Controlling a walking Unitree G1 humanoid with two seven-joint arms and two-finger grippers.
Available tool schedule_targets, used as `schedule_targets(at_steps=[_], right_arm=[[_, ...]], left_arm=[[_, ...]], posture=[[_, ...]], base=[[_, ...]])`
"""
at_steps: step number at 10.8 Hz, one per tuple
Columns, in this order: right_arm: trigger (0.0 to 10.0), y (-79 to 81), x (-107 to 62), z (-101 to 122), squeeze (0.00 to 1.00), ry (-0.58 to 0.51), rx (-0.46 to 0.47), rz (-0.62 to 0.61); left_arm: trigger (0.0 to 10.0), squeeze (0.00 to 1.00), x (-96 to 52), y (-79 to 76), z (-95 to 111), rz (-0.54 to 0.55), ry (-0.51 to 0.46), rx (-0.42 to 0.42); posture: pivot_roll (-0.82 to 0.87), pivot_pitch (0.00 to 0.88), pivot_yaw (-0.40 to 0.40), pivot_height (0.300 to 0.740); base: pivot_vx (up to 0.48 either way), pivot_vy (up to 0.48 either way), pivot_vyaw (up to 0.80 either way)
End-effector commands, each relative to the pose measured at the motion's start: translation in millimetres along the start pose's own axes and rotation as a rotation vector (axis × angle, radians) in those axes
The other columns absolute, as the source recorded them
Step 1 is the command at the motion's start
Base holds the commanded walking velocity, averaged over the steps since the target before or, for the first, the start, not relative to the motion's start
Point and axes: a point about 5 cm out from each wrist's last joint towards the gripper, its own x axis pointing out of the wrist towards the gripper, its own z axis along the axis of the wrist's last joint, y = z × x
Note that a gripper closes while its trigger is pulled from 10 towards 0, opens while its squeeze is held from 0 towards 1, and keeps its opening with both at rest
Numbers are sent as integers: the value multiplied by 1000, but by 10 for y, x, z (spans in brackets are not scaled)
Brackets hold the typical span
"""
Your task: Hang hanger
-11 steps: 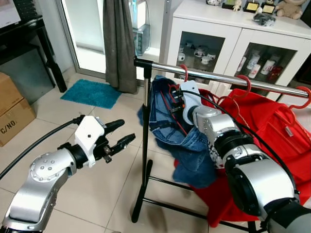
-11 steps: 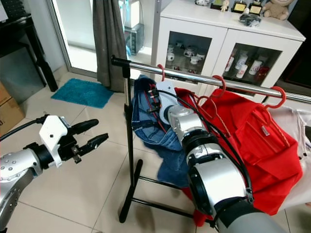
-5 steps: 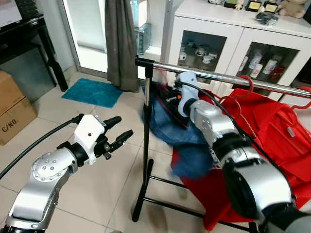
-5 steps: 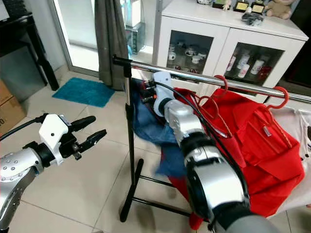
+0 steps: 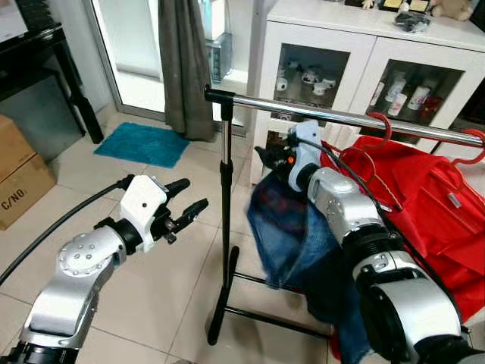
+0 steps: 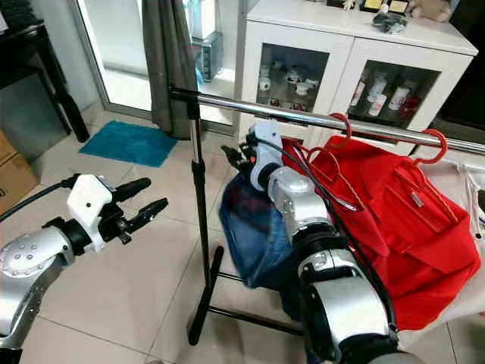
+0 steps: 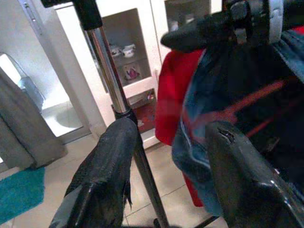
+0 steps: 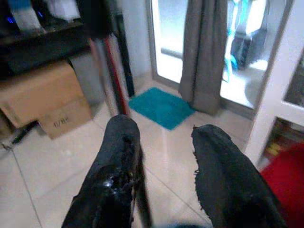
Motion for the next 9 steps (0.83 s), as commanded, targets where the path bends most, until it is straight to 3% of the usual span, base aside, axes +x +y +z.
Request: schedule_targets(at_steps=[1, 2, 4, 9], right_arm=[[10000, 17, -9, 47, 1000, -44, 28, 10], [5216, 18, -24, -13, 1000, -42, 88, -1], [0, -10, -74, -59, 1000, -41, 105, -10], [0, 107, -64, 47, 1000, -157, 251, 38]], left_arm=[[10000, 0, 26, 3, 25, 6, -9, 10], [10000, 0, 9, 17, 18, 17, -7, 9], [10000, 0, -12, 41, 11, 32, -4, 8], [10000, 0, -24, 106, -5, 76, 8, 12]], posture=[[-23, 0, -9, 740], [-16, 0, -13, 740], [-12, 0, -18, 740], [-2, 0, -21, 740]], base=[[0, 0, 0], [0, 0, 0], [0, 0, 0], [0, 0, 0]])
